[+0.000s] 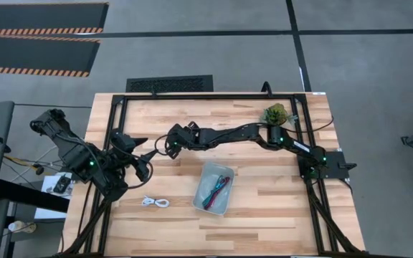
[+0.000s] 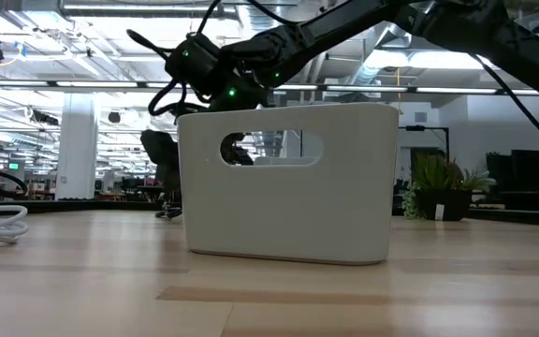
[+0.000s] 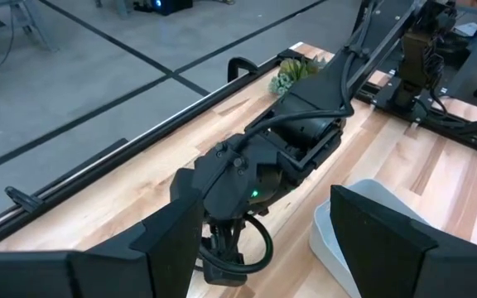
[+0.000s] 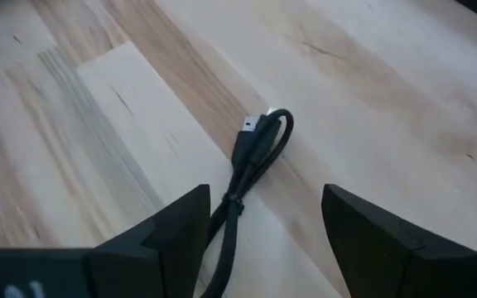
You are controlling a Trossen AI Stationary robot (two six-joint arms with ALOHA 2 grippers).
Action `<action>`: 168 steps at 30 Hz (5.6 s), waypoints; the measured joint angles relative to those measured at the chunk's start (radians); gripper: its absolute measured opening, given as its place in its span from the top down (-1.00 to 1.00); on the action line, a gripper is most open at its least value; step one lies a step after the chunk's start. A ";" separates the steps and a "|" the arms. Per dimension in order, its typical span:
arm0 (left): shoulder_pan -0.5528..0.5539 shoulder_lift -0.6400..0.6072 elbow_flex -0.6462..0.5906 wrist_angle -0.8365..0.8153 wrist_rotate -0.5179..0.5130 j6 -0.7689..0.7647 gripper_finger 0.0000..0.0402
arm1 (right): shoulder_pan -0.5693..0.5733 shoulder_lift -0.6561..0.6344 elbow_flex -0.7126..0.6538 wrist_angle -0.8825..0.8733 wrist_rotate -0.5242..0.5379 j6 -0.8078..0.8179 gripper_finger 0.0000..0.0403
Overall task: Pick and place USB-C Cables
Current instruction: Put the black charger cable into the gray bin
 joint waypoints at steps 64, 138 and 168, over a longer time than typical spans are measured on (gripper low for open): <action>0.000 0.000 0.000 0.001 -0.021 -0.001 -0.23 | -0.065 -0.308 -0.002 0.011 -0.040 -0.088 0.93; 0.209 -0.098 -0.588 0.964 0.255 0.365 -0.21 | 0.192 -0.886 -1.382 1.615 -0.187 -0.228 0.90; 0.651 -0.030 -0.958 2.404 1.021 0.993 0.04 | 0.208 -0.886 -1.338 1.634 -0.185 -0.244 0.88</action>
